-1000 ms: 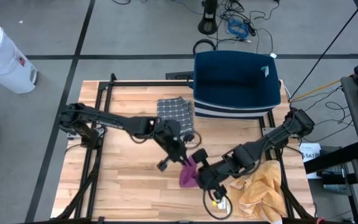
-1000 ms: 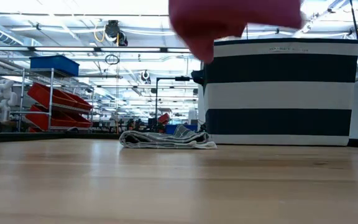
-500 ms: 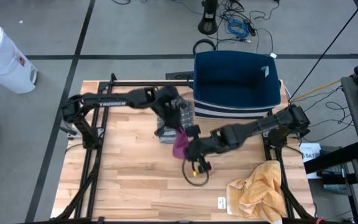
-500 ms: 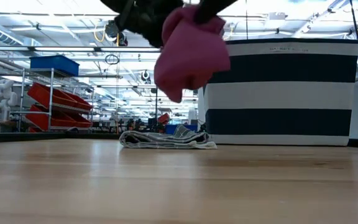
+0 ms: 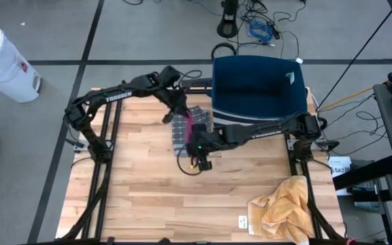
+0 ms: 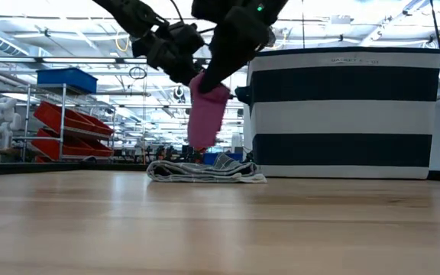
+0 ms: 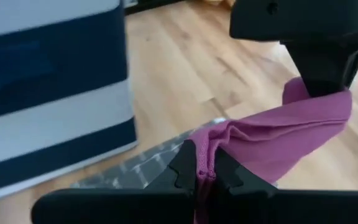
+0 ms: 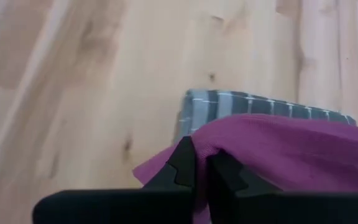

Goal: Fold towel
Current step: Stack the folded pink towel on top of the folded gray checkered towel

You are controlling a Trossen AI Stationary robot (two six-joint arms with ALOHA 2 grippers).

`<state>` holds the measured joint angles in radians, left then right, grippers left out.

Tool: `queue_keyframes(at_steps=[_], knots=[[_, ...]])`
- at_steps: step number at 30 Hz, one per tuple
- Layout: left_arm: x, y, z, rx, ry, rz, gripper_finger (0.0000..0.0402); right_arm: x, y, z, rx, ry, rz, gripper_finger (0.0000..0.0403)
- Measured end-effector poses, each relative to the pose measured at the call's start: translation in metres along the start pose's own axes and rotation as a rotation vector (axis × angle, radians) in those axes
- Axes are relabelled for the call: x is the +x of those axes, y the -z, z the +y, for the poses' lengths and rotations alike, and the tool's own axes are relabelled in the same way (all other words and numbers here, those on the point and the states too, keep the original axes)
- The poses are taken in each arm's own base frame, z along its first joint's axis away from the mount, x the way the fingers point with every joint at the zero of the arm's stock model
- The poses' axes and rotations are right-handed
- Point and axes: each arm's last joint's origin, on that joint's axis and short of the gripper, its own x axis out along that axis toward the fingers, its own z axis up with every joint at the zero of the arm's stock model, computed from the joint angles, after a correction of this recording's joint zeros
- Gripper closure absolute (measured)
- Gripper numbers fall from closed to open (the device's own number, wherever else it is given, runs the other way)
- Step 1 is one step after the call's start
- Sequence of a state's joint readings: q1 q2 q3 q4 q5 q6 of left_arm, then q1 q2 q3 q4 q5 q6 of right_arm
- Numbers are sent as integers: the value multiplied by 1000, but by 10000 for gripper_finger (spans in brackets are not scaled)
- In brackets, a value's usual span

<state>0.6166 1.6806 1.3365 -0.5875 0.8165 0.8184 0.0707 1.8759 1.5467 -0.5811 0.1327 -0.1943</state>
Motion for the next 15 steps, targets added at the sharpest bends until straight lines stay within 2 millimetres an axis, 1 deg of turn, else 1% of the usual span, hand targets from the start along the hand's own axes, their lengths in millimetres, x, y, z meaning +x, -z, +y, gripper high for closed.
queue_keyframes(at_steps=[4, 9, 15], knots=[[-10, 12, 9, -13, -38, 25, 394, 12, -2, -11, 11, 27, -38, 399], [-30, 27, 21, -43, -122, 67, 394, 24, -5, -27, 27, 78, -102, 399], [-48, 43, 26, -98, -172, 129, 394, 45, -3, -40, 54, 103, -130, 399]])
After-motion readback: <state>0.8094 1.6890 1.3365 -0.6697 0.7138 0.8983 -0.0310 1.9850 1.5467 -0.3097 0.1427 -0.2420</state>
